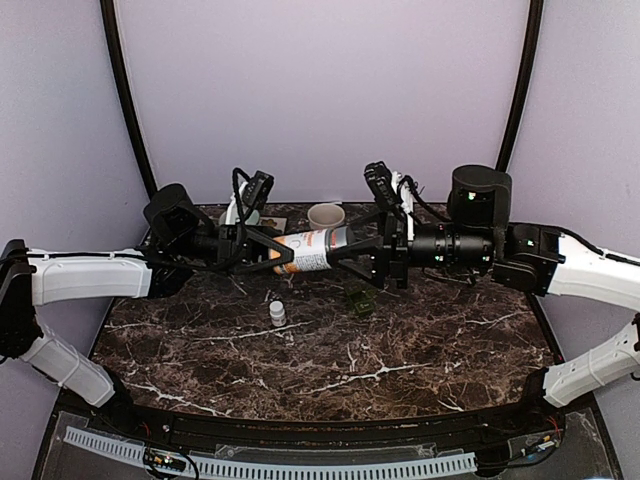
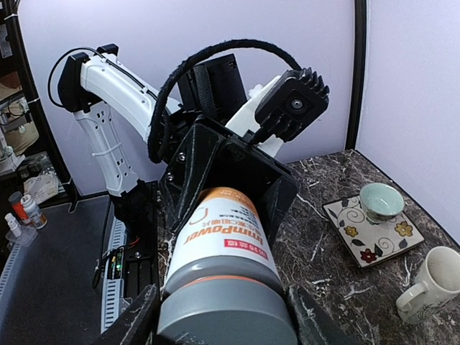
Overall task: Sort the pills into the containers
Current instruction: Unscrew the lid of the pill bottle.
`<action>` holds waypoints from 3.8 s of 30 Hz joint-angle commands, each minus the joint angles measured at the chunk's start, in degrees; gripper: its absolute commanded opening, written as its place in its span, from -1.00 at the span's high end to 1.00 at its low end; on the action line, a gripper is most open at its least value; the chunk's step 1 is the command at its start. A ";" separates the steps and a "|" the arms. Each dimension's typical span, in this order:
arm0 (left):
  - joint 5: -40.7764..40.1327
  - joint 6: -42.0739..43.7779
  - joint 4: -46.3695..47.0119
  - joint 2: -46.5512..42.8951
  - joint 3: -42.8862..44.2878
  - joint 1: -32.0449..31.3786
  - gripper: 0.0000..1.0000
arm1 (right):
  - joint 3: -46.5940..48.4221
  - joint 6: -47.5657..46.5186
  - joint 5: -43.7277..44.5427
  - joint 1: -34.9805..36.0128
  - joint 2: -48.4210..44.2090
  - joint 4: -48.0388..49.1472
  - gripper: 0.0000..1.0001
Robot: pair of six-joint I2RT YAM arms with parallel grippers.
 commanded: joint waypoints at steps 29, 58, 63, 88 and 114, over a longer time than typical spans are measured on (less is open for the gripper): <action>3.16 3.94 3.79 -1.93 3.10 1.47 1.00 | -2.37 13.75 5.75 -0.95 -4.37 0.42 -0.76; -8.77 30.71 -16.91 -6.06 0.66 1.35 1.00 | 2.48 51.53 2.57 -4.08 2.72 3.36 -0.72; -8.86 31.55 -17.49 -6.06 0.56 1.28 1.00 | 3.62 51.68 1.66 -4.11 4.40 2.13 -0.68; -1.63 14.37 -8.30 -4.76 2.44 1.84 1.00 | 4.49 18.19 -3.75 -4.29 2.76 -1.23 0.79; 9.06 -11.34 14.41 3.27 4.30 2.36 1.00 | -3.69 1.59 0.48 -4.31 -6.69 5.19 0.67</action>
